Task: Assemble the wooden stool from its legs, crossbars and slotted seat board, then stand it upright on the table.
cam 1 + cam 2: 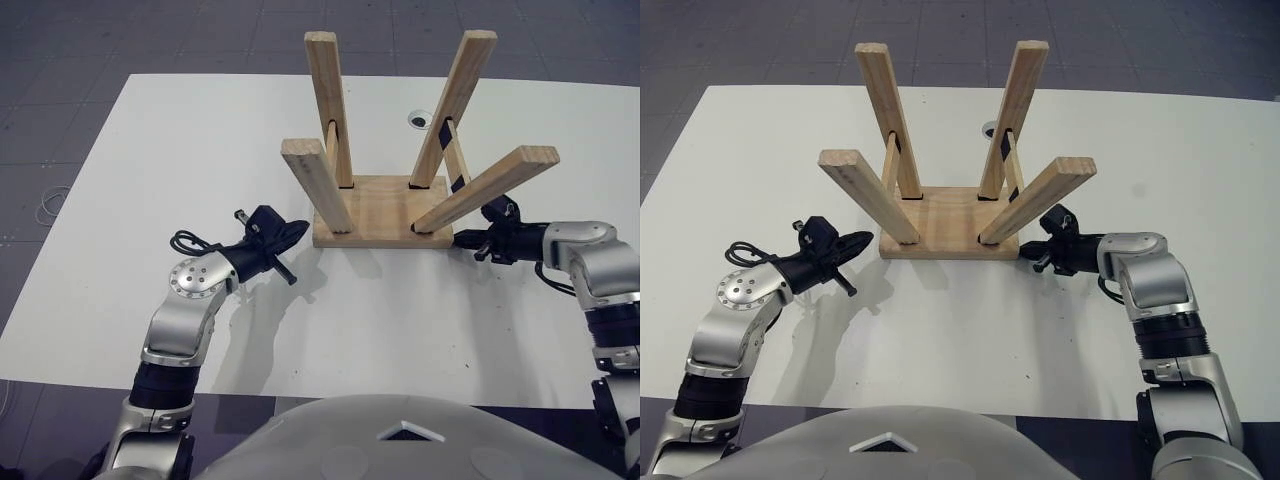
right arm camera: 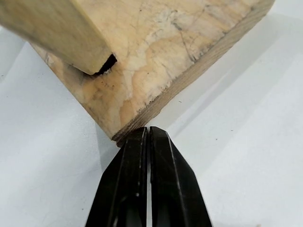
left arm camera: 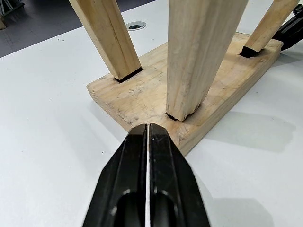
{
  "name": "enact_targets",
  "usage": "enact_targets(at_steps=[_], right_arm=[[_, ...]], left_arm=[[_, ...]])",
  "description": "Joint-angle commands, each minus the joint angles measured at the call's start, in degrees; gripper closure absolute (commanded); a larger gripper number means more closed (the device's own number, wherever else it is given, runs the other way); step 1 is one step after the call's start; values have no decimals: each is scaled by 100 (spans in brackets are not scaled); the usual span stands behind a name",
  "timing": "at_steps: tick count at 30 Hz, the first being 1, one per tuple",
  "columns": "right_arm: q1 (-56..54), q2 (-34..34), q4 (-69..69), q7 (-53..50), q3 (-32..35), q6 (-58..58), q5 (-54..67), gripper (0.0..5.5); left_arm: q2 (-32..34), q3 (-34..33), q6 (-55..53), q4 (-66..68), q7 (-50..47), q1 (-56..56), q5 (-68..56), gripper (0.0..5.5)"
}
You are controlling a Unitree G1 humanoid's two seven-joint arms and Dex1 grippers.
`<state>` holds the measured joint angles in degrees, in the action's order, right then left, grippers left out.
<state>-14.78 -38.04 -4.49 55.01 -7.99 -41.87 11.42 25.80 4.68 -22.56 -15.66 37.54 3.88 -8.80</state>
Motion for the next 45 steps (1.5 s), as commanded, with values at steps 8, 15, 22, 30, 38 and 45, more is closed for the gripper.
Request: enact_targets(at_steps=[8,15,22,30,38,45], right_arm=[[-130,-607,-156,507,472,-83,412,537],[-199,-1353,-277,2235,1090,-119,1537,466],[-548,-1563,63,2790,1624,-519,2553,338],[-1113,-1438,-193,2808,1514,-404,2656,237],[-1361,-1088,-339,3156,1148,-209,2685,237],[-1525,-947,-673,3231,918,10,2543,237]], left_arm=[[599,-765,-37,-349,410,88,-600,540],[987,-1608,-803,-676,1369,-131,-2497,475],[1425,-1898,-1242,-304,2015,-932,-3553,365],[1641,-1372,-1104,1090,3261,-1704,-3419,293],[1352,-882,-1002,1786,3693,-2456,-3235,293],[1203,-755,-1115,1751,3777,-2723,-3287,293]])
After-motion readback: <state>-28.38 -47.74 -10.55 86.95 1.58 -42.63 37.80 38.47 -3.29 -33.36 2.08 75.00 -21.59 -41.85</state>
